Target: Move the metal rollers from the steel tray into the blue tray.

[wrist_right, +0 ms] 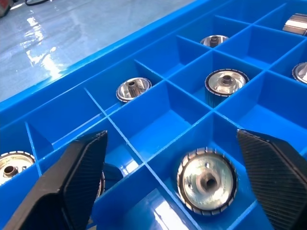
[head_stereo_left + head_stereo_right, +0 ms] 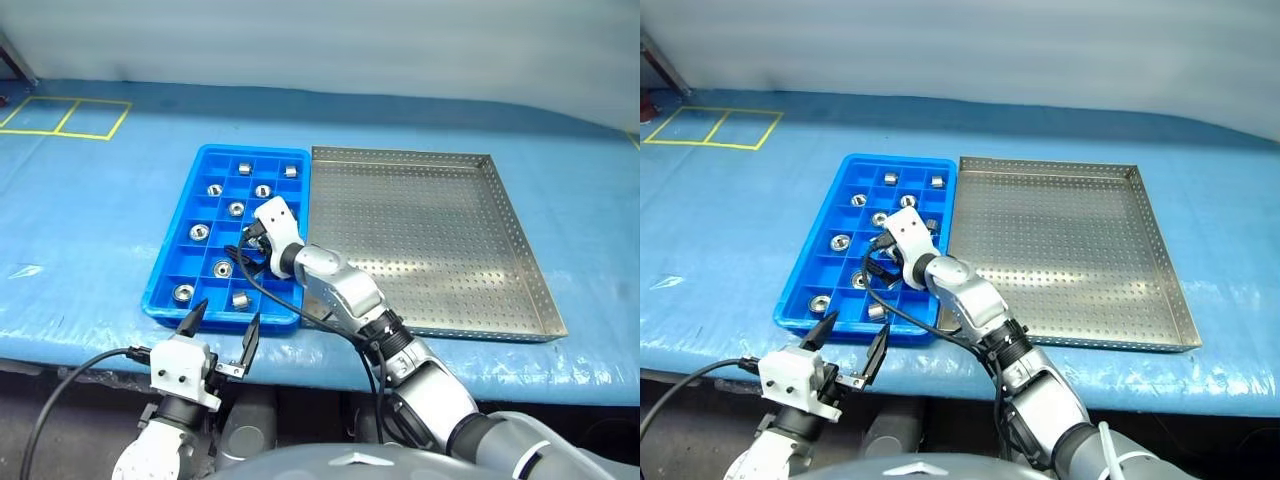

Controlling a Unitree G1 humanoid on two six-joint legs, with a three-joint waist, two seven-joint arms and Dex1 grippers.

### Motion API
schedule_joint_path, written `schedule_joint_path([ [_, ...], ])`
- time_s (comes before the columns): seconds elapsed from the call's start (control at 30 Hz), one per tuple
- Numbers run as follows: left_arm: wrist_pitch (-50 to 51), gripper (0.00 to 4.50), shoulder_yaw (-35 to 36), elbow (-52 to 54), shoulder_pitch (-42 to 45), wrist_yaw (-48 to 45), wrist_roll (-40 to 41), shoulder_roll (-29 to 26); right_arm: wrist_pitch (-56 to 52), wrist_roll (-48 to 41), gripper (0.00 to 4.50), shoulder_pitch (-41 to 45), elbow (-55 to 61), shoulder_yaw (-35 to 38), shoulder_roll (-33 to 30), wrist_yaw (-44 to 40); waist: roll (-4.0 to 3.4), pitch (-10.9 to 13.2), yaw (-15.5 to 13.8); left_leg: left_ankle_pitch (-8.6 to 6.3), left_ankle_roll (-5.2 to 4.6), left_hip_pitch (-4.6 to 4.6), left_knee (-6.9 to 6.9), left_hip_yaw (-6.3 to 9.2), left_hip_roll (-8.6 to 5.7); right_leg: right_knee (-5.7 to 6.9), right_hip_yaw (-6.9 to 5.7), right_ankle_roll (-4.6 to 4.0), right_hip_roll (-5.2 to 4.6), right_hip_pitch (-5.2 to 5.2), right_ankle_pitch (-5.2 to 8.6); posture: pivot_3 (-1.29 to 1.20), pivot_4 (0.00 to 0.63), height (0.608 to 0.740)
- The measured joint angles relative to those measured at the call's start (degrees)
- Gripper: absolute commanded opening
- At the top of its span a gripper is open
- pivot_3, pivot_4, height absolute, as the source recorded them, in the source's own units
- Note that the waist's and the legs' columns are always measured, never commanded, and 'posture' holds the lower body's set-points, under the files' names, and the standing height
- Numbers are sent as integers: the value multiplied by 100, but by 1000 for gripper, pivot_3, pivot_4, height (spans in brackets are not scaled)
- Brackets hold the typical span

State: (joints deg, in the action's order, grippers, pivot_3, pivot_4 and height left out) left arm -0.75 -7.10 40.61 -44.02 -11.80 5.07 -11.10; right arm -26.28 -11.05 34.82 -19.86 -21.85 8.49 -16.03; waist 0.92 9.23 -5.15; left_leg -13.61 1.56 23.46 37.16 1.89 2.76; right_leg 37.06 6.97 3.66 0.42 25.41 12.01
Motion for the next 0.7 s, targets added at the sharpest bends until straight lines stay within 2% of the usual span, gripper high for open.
schedule_joint_path([
  [0.23,14,4500,144,28,18,-72,44,-102,69,-142,4477,25,21,204,-7,134,0,-1,6,0,0,13,0,-1,-1,-10,0,0,-2,-4,0,318,150,740],
  [0.5,122,4500,1110,39,272,-311,480,-507,-207,-490,4477,5,1214,549,-48,-24,-4,2,168,0,0,20,-13,0,8,-8,-4,-2,6,4,0,176,150,740],
  [0.7,681,4500,1671,40,1139,-439,768,-860,-305,-486,4477,-347,1995,652,-712,-368,-1,0,346,0,1,15,4,-8,2,-7,1,6,-1,-11,-5,63,150,740],
])
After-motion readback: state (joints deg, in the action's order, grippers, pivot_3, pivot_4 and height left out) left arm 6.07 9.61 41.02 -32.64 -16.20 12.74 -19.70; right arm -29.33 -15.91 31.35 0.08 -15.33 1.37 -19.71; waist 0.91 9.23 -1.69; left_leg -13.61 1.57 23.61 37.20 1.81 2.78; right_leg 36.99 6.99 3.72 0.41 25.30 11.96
